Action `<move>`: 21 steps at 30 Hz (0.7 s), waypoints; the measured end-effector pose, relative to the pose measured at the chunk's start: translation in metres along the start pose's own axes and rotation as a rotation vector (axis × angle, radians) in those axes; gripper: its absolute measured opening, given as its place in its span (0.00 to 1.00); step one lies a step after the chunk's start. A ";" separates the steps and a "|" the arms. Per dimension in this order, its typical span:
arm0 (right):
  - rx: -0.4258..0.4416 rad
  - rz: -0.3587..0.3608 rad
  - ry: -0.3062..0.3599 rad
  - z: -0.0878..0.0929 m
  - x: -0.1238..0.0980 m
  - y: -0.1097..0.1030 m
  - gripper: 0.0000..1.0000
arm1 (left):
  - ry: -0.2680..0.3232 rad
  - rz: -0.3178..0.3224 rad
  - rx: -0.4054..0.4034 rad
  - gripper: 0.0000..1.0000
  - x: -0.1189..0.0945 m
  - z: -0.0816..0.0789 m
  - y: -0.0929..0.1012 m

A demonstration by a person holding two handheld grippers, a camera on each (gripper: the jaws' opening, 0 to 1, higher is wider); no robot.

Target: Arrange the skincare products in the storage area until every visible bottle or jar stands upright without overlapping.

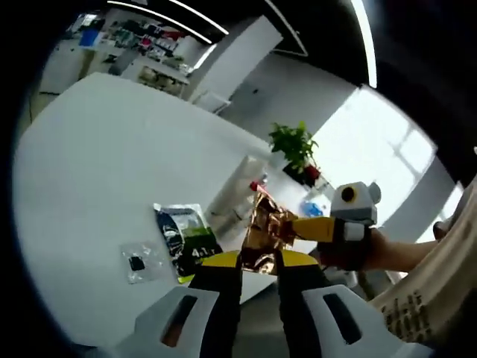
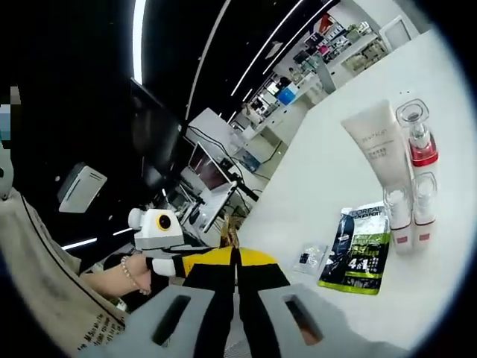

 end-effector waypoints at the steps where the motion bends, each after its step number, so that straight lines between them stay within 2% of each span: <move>1: 0.001 0.004 -0.001 0.000 0.000 0.000 0.01 | 0.003 0.001 -0.008 0.11 0.000 0.000 0.000; 6: -0.030 0.031 -0.014 -0.001 0.000 0.002 0.01 | 0.004 0.015 -0.056 0.03 -0.001 0.003 0.003; 8: -0.063 0.051 -0.023 -0.001 0.000 0.003 0.01 | 0.010 0.029 -0.098 0.00 -0.002 0.005 0.005; 14: -0.194 0.111 -0.070 0.000 0.007 0.001 0.03 | 0.033 0.017 -0.190 0.00 -0.003 0.011 0.002; 21: -0.208 0.123 -0.043 -0.003 0.018 -0.001 0.04 | 0.098 0.033 -0.338 0.00 -0.010 0.011 -0.001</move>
Point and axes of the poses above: the point that each gripper's makers call its tool centre point, and the gripper's own axes: x roughly forward along the fingers, y roughly to its right, z roughly out of its underside, the point moved 8 cm from there along -x, roughly backward along the fingers, and after that the axes turned 7 degrees about -x, right-handed, at the moved point
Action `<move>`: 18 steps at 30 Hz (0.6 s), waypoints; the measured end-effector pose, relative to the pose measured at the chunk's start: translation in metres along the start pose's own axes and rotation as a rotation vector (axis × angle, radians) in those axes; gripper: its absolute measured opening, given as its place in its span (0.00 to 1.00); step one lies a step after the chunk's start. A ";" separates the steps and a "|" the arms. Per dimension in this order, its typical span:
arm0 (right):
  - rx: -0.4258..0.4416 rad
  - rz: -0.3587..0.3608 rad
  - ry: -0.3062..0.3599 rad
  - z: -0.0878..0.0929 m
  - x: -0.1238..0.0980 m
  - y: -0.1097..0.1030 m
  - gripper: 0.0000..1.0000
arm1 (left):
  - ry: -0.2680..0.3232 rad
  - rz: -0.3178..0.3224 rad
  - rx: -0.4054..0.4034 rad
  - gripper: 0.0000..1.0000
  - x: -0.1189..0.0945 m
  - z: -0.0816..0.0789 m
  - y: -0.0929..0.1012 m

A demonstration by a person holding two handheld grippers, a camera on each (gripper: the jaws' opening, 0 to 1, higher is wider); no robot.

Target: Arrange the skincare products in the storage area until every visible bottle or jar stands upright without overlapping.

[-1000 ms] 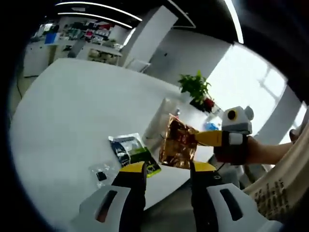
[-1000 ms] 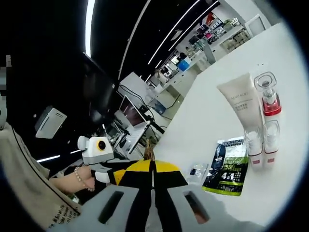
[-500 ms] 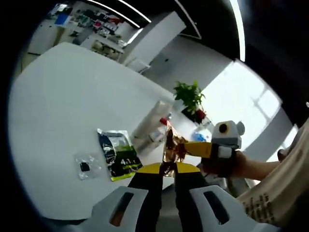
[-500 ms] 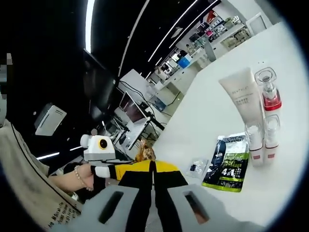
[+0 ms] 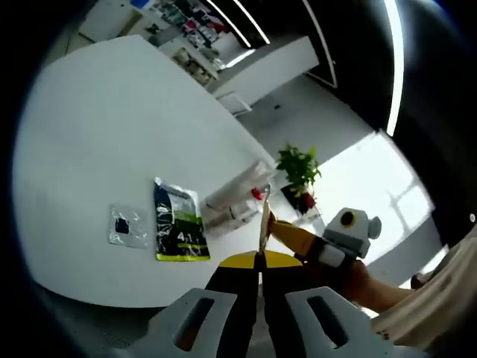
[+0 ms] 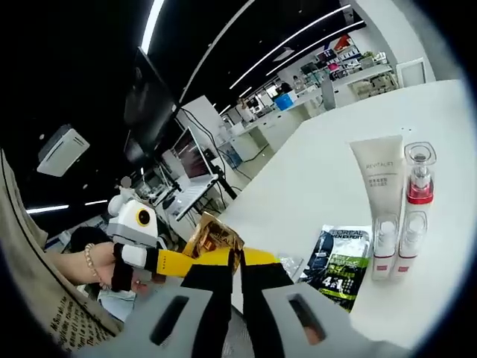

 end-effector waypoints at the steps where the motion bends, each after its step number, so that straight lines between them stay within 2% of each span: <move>1: 0.000 0.002 0.001 0.000 0.001 0.000 0.04 | 0.013 0.002 -0.030 0.00 -0.001 0.000 -0.001; 7: -0.010 0.019 0.026 -0.008 0.011 -0.002 0.02 | 0.085 0.052 -0.181 0.00 -0.003 -0.001 -0.004; 10: 0.010 0.012 0.032 -0.012 0.015 -0.003 0.01 | 0.097 0.055 -0.162 0.00 -0.006 -0.002 -0.005; 11: 0.002 0.005 0.026 -0.013 0.016 -0.005 0.01 | 0.108 0.043 -0.108 0.00 -0.007 -0.003 -0.006; 13: -0.005 -0.012 0.015 -0.013 0.017 -0.006 0.01 | 0.102 0.023 -0.061 0.00 -0.009 -0.004 -0.007; 18: 0.000 -0.035 0.010 -0.015 0.017 -0.008 0.01 | 0.085 -0.044 -0.003 0.05 -0.013 -0.006 -0.016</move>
Point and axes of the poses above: the point that each gripper's makers call its tool centre point, and the gripper's own axes: x roughly forward along the fingers, y roughly to its right, z roughly out of its underside, the point moved 8 cm from there along -x, roughly backward along the fingers, and after that the axes turned 7 degrees about -x, right-handed, at the moved point
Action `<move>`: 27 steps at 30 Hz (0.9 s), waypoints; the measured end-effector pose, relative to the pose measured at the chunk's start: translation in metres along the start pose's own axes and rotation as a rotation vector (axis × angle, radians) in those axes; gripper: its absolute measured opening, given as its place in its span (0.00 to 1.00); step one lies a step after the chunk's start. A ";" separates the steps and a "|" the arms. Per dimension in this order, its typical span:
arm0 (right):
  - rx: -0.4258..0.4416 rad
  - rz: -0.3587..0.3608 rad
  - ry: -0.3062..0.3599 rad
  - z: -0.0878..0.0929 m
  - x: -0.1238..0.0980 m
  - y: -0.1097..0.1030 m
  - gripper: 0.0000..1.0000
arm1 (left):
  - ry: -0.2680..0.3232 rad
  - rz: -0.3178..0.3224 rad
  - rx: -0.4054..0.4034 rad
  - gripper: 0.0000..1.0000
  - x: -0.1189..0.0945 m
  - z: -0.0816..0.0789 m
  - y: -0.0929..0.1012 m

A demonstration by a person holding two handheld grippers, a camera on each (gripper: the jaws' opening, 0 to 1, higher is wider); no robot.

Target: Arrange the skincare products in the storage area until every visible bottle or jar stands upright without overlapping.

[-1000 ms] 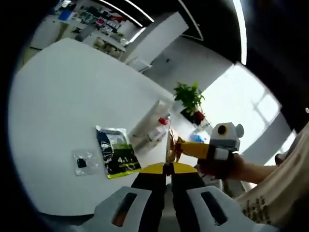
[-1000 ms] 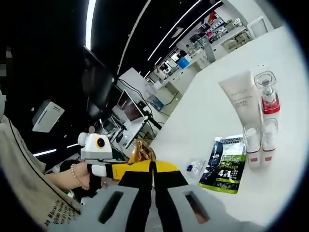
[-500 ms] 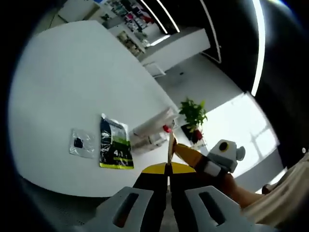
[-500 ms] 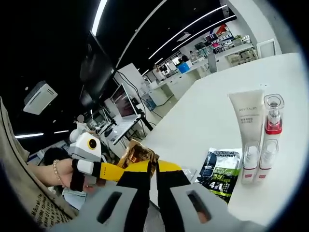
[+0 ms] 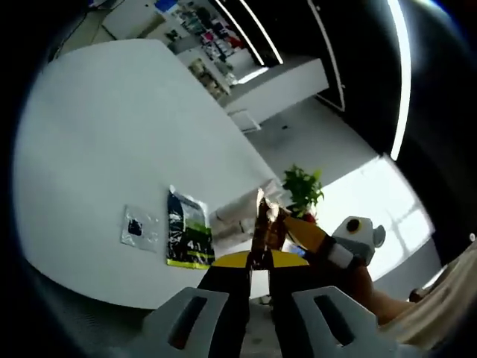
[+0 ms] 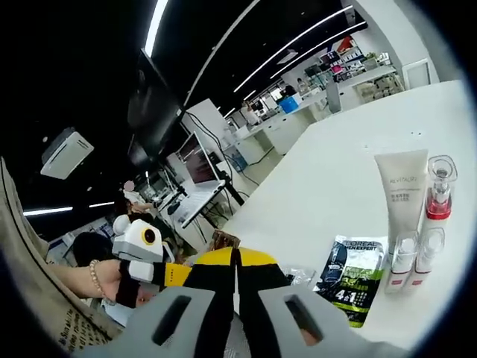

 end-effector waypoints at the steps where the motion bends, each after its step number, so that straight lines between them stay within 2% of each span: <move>1: -0.004 -0.001 -0.005 0.000 0.000 0.001 0.01 | 0.002 -0.004 0.003 0.06 0.000 0.000 -0.001; 7: -0.007 0.007 -0.023 0.000 0.000 0.004 0.01 | 0.003 0.000 -0.015 0.02 -0.001 -0.003 -0.004; 15: -0.041 0.036 -0.068 0.003 0.005 0.008 0.01 | -0.017 -0.049 -0.077 0.00 0.004 -0.002 -0.008; 17: -0.071 0.050 -0.083 0.003 0.008 0.008 0.01 | -0.012 -0.074 -0.102 0.00 0.005 -0.003 -0.011; 21: -0.193 0.082 -0.141 0.004 0.020 0.010 0.01 | -0.008 -0.136 -0.145 0.00 0.008 -0.005 -0.017; 27: -0.295 0.115 -0.204 0.007 0.036 0.021 0.01 | 0.006 -0.163 -0.185 0.00 0.012 -0.008 -0.024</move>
Point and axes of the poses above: the point that each gripper's makers call its tool centre point, and the gripper's own axes: x roughly forward along the fingers, y roughly to its right, z roughly out of its underside, the point moved 8 cm from there along -x, roughly backward along the fingers, and after that the axes turned 7 degrees about -x, right-handed, at the moved point
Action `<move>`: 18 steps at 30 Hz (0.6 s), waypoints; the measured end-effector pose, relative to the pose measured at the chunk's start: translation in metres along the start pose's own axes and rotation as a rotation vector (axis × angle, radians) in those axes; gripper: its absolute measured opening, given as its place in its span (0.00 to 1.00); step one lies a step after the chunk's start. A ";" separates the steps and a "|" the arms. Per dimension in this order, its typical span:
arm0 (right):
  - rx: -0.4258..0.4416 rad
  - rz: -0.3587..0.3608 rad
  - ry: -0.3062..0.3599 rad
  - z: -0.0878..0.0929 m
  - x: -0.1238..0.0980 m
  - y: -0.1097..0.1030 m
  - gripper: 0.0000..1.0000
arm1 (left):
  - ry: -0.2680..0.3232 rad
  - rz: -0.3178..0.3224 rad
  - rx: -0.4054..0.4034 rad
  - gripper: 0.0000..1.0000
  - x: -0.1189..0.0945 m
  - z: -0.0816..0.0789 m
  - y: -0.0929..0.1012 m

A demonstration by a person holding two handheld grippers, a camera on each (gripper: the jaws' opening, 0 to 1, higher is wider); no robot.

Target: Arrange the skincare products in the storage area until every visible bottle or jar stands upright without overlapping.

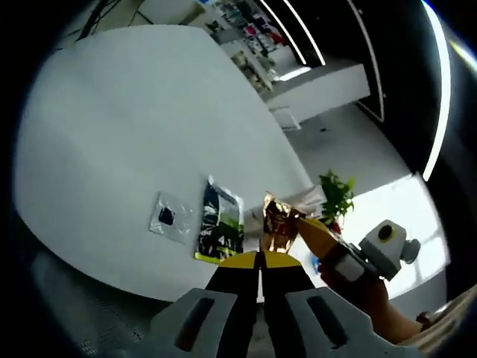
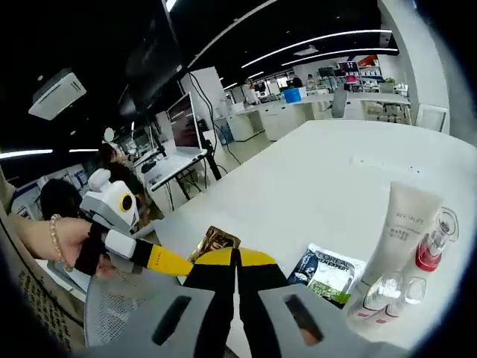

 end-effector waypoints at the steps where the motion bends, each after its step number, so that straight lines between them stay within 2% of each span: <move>1: -0.016 0.006 -0.012 0.001 0.002 0.002 0.01 | 0.000 -0.004 -0.001 0.00 0.002 -0.001 -0.001; 6: -0.067 0.021 -0.050 0.006 0.013 0.008 0.01 | -0.009 -0.029 0.007 0.00 0.010 -0.005 -0.005; 18: -0.103 0.041 -0.104 0.013 0.042 0.029 0.01 | -0.027 -0.069 -0.001 0.00 0.031 -0.026 -0.023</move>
Point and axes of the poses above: the point that each gripper's makers call its tool centre point, and the gripper's own axes: x roughly forward along the fingers, y roughly to its right, z roughly out of its underside, the point moved 8 cm from there along -x, roughly backward along the fingers, and after that the axes turned 7 degrees about -x, right-handed, at the moved point
